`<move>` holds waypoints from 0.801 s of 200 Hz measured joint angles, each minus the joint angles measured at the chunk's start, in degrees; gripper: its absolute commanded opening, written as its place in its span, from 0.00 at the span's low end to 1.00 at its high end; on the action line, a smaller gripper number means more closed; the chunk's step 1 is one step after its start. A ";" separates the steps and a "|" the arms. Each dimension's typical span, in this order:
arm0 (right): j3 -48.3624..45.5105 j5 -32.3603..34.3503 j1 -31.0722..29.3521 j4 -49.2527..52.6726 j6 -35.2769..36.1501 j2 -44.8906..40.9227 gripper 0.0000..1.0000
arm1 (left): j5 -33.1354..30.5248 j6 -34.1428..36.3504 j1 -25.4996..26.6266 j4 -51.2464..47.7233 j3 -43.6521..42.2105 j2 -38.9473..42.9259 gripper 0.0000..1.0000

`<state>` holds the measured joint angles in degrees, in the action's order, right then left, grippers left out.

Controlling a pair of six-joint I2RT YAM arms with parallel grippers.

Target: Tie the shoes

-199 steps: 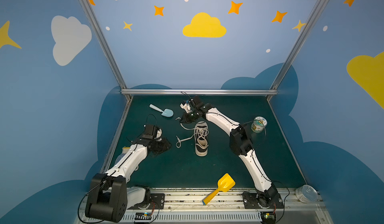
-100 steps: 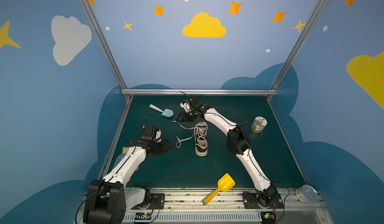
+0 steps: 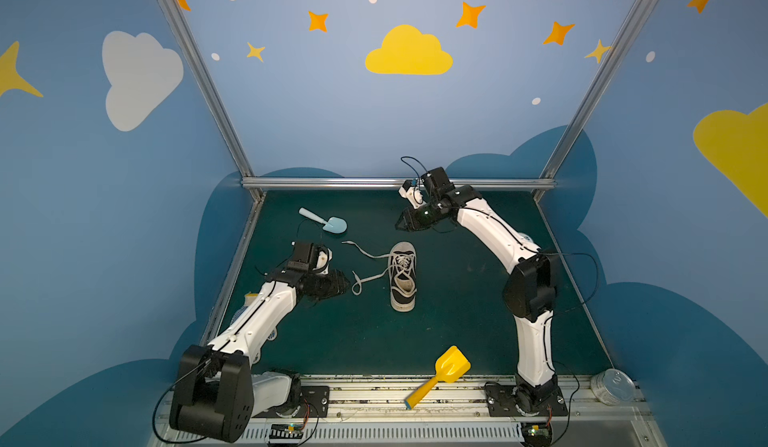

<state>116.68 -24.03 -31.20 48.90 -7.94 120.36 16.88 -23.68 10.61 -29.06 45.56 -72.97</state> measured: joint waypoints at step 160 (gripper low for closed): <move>5.09 -2.12 1.18 21.22 5.81 11.21 0.27 | -0.81 1.42 6.67 3.48 4.92 -14.40 0.57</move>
<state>121.78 -26.15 -30.02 70.13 -2.13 131.57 16.08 -22.26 17.28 -25.58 50.48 -87.37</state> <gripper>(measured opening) 0.265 0.572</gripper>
